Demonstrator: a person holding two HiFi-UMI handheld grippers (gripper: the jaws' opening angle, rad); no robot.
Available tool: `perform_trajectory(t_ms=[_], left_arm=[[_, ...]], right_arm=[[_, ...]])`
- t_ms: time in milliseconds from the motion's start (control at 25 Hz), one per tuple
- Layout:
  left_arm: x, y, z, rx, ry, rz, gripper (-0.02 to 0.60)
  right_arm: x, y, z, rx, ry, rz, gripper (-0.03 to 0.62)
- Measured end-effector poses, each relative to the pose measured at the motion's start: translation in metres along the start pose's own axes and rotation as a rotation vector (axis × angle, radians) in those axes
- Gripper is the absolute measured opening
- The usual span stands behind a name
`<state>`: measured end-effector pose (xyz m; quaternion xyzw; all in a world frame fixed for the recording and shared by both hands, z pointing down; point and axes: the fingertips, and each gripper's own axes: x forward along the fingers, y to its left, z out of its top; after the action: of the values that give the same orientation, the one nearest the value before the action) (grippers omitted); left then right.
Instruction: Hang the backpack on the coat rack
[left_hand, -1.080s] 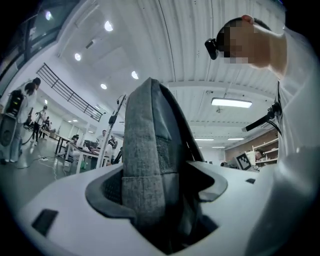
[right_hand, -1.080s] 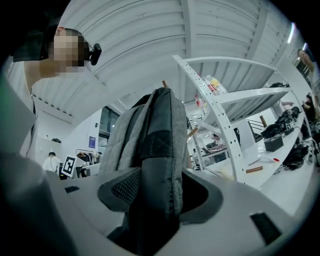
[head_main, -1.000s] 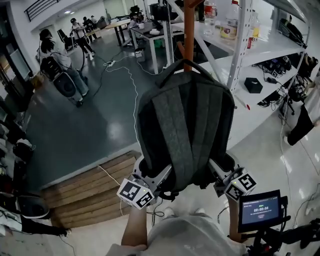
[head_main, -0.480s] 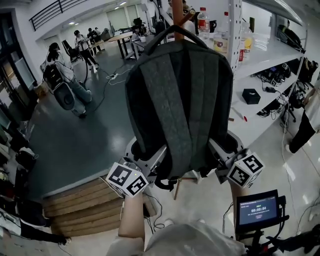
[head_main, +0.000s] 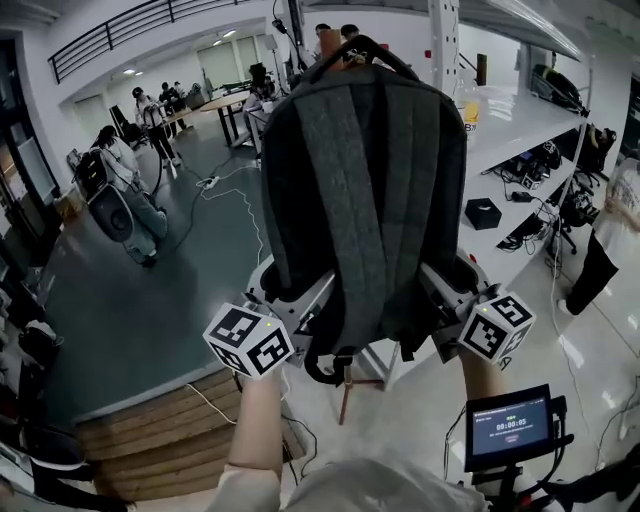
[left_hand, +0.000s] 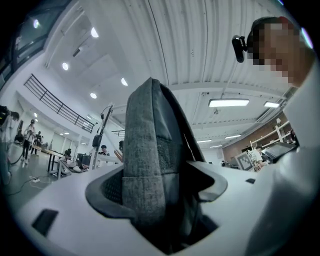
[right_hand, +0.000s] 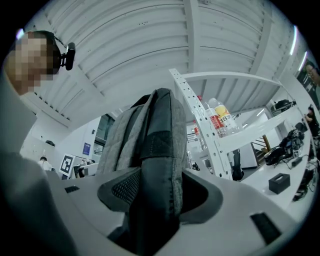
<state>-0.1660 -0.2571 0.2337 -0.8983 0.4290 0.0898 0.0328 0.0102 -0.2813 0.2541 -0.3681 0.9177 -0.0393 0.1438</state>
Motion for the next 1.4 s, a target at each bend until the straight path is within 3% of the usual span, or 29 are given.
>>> perform_trajectory(t_ms=[680,1040,1400], left_arm=[[0.008,0.033,-0.035,-0.096,0.058,0.029,0.334],[0.0,0.047,-0.048,0.013,-0.017,0.069,0.336],[-0.009,0.053,-0.04,0.057,-0.037,0.118,0.336]], right_arm=[[0.025,-0.017,-0.034,0.036,0.102,-0.022,0.242],[0.039,-0.028,-0.055,-0.045,0.026,-0.036,0.242],[0.054,-0.034,-0.057,-0.063,-0.038,-0.013,0.245]])
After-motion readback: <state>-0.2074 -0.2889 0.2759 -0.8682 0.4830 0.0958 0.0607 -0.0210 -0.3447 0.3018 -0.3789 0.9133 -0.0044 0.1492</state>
